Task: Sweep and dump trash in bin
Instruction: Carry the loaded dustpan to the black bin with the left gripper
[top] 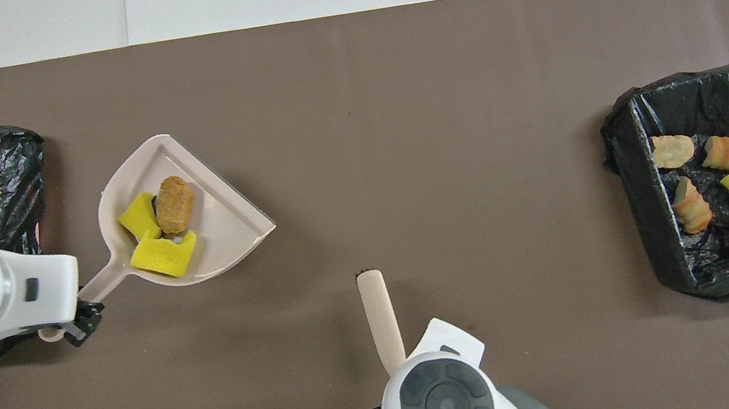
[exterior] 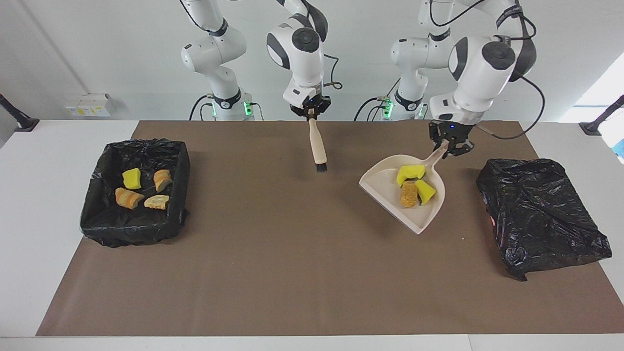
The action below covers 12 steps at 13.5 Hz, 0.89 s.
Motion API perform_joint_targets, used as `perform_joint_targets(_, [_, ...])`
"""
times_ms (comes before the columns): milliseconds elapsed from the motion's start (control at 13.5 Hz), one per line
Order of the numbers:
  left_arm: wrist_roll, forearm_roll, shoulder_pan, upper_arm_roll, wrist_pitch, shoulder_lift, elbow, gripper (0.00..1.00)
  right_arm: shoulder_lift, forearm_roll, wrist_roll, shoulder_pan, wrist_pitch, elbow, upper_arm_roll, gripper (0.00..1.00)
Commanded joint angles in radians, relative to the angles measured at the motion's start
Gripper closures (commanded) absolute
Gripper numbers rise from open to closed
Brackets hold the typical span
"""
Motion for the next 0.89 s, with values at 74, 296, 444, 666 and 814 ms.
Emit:
perform_joint_targets(74, [0.121, -0.006, 0.152, -0.011, -0.093, 0.088, 0.172, 1.00, 0.049, -0.024, 0.162, 0.121, 0.114, -0.058, -0.001, 1.00])
perform_joint_targets(296, [0.127, 0.002, 0.258, -0.007, -0.138, 0.138, 0.263, 1.00, 0.086, -0.026, 0.222, 0.159, 0.186, -0.081, -0.001, 1.00])
perform_joint_targets(444, [0.121, 0.035, 0.338, 0.002, -0.112, 0.179, 0.306, 1.00, 0.094, -0.027, 0.227, 0.157, 0.194, -0.078, -0.002, 1.00])
perform_joint_targets(666, [0.150, 0.072, 0.433, 0.020, -0.216, 0.273, 0.500, 1.00, 0.086, -0.030, 0.216, 0.136, 0.121, -0.026, -0.010, 0.39])
perform_joint_targets(814, [0.156, 0.071, 0.481, 0.026, -0.230, 0.302, 0.542, 1.00, 0.083, -0.032, 0.210, 0.093, 0.020, 0.046, -0.010, 0.35])
